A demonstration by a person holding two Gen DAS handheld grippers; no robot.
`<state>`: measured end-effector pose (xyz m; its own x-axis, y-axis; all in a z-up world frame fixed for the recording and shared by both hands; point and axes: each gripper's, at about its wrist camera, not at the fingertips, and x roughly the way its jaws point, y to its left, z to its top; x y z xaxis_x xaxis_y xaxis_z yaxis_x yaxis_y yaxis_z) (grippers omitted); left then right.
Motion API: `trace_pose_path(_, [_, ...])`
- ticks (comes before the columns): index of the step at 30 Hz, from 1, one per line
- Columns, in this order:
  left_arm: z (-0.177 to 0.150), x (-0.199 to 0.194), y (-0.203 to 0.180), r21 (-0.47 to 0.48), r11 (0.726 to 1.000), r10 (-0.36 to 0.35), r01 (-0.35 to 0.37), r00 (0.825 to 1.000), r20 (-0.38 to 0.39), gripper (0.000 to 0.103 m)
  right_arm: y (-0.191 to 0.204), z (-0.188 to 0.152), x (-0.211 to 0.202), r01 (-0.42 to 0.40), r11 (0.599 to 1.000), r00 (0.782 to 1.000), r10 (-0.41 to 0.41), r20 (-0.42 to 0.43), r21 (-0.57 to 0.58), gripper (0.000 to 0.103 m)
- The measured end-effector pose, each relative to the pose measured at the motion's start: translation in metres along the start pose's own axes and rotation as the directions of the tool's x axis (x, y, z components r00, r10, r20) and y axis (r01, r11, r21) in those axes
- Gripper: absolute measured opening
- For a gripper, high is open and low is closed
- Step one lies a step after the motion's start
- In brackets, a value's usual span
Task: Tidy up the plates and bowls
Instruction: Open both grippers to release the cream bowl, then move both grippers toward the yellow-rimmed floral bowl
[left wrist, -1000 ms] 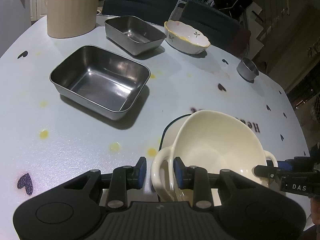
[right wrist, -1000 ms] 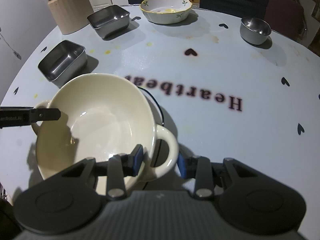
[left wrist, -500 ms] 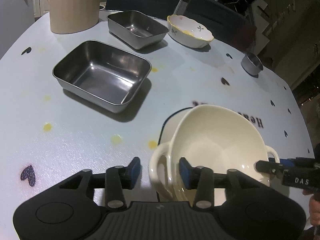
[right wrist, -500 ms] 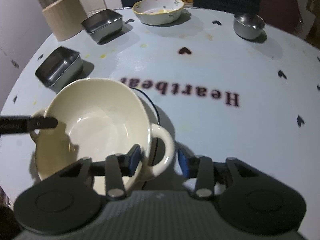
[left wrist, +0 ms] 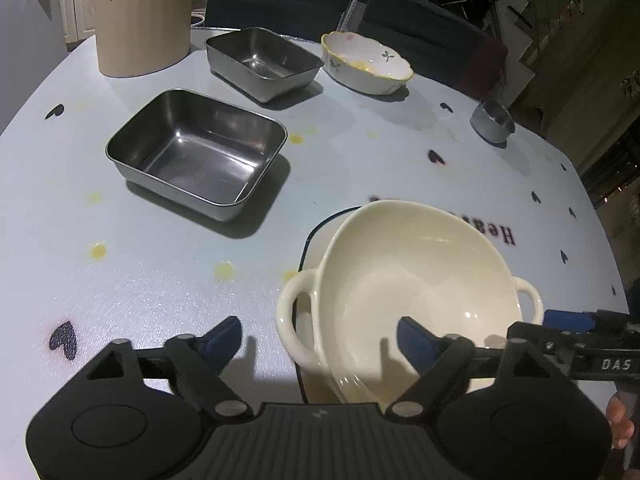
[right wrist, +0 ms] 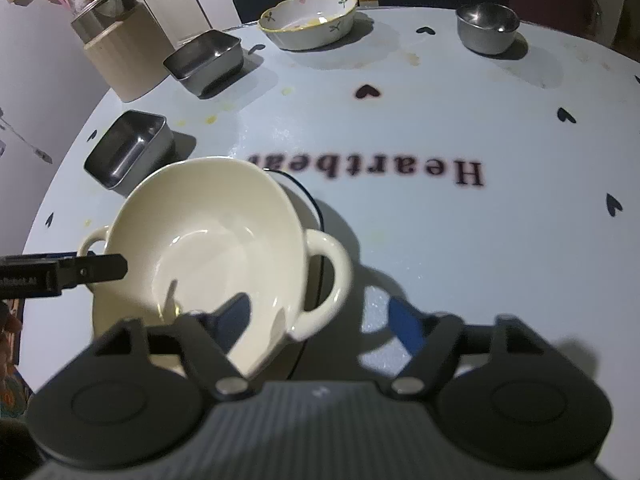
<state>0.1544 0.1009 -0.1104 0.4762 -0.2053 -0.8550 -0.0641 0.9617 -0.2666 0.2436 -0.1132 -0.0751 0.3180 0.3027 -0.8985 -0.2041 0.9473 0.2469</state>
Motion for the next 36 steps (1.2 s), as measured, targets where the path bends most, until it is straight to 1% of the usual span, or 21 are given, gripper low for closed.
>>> trace_pose_path(1, [0.000,-0.003,-0.001,-0.001,1.000,0.000,0.000,1.000,0.004,0.090,-0.001,0.000,-0.004,-0.005,1.000,1.000,0.005,0.010,0.001,0.092])
trace_pose_path(4, [-0.001,-0.011,-0.002,-0.002,1.000,0.000,0.001,1.000,0.024,0.096,-0.004,0.000,-0.016,-0.012,1.000,0.999,0.012,0.048,-0.002,0.099])
trace_pose_path(7, [-0.001,-0.020,-0.004,-0.006,1.000,0.001,0.000,0.999,0.048,0.099,-0.003,0.001,-0.024,-0.014,1.000,0.996,0.016,0.086,-0.020,0.102])
trace_pose_path(11, [-0.001,-0.032,-0.010,0.012,1.000,0.012,-0.013,0.997,0.079,0.102,-0.002,-0.001,-0.031,-0.015,0.999,0.995,0.019,0.095,-0.046,0.102])
trace_pose_path(16, [0.001,-0.046,-0.019,0.032,0.999,0.021,-0.025,0.993,0.119,0.103,-0.005,0.000,-0.040,-0.038,0.999,0.992,0.042,0.123,-0.036,0.103])
trace_pose_path(20, [0.006,-0.060,-0.027,0.034,0.999,0.007,-0.013,0.985,0.170,0.103,-0.006,0.001,-0.059,-0.042,0.998,0.983,0.048,0.178,-0.038,0.103])
trace_pose_path(23, [0.010,-0.072,-0.036,0.041,0.999,-0.008,-0.001,0.976,0.220,0.103,-0.009,0.002,-0.077,-0.051,0.998,0.971,0.061,0.233,-0.045,0.103])
trace_pose_path(25, [0.013,-0.080,-0.043,0.050,0.999,-0.023,0.011,0.968,0.248,0.103,-0.013,0.004,-0.089,-0.060,0.997,0.958,0.070,0.280,-0.045,0.103])
trace_pose_path(28, [0.017,-0.090,-0.056,0.066,0.998,-0.032,0.013,0.953,0.301,0.103,-0.021,0.007,-0.104,-0.050,0.998,0.940,0.060,0.335,-0.040,0.103])
trace_pose_path(36, [0.030,-0.098,-0.083,0.097,0.995,-0.070,0.036,0.923,0.379,0.103,-0.040,0.017,-0.128,-0.055,0.998,0.889,0.054,0.454,-0.010,0.103])
